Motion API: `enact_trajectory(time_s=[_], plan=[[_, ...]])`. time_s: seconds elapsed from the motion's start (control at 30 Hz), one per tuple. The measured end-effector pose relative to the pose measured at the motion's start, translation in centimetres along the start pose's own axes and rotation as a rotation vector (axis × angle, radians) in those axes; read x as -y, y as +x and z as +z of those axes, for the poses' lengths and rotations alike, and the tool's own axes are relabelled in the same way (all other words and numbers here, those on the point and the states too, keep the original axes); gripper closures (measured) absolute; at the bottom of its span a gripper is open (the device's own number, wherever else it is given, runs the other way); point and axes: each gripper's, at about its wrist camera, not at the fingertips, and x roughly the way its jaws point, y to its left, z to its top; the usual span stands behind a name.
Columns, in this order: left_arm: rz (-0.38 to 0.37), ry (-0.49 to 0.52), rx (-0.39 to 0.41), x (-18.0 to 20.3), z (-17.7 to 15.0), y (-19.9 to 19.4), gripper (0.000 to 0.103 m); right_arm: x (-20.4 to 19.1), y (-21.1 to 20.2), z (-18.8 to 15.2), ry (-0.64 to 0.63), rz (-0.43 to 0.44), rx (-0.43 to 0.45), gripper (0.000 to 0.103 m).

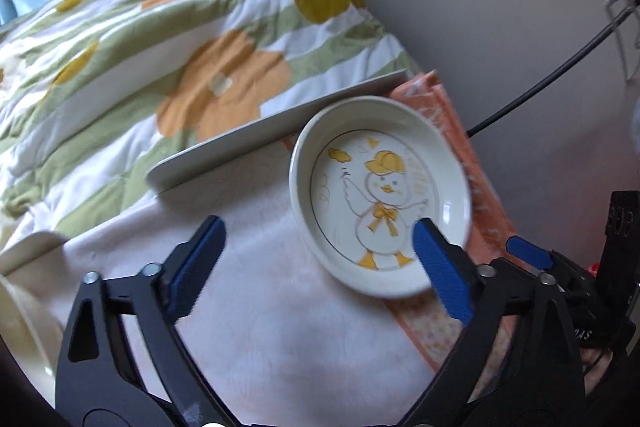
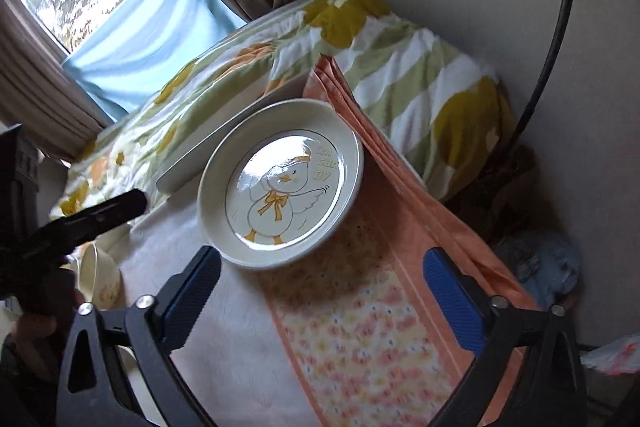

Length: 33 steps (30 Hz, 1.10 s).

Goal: Organize plates and bowls

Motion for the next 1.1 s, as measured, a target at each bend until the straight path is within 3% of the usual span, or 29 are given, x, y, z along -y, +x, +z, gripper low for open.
enact_trajectory(time_s=[0.03, 0.1, 0.4, 0.53, 0.67, 0.73, 1.1], plan=[[0.004, -0.002, -0.024, -0.1, 0.5, 1.5, 0.028, 0.2, 0.8, 0.1, 0.001, 0.005, -0.009, 0.018], [-0.002, -0.007, -0.053, -0.4, 1.0, 3.2, 0.033, 0.5, 2.3, 0.5, 0.012, 0.021, -0.021, 0.037], [-0.020, 0.009, -0.083, -0.5, 2.6, 5.6, 0.060, 0.4, 5.2, 2.4, 0.021, 0.032, -0.013, 0.065], [-0.019, 0.007, -0.107, -0.6, 2.7, 6.1, 0.076, 0.5, 5.7, 2.8, 0.041, 0.006, -0.008, 0.070], [0.030, 0.008, -0.102, -0.8, 2.7, 6.4, 0.088, 0.7, 6.2, 3.3, 0.040, -0.020, -0.015, 0.081], [0.055, 0.026, -0.089, -0.5, 2.6, 6.3, 0.089, 0.7, 6.3, 3.4, 0.023, -0.041, -0.023, 0.088], [0.115, 0.043, -0.066, 0.1, 2.1, 4.7, 0.089, 0.5, 5.9, 3.3, -0.037, -0.038, -0.027, 0.089]])
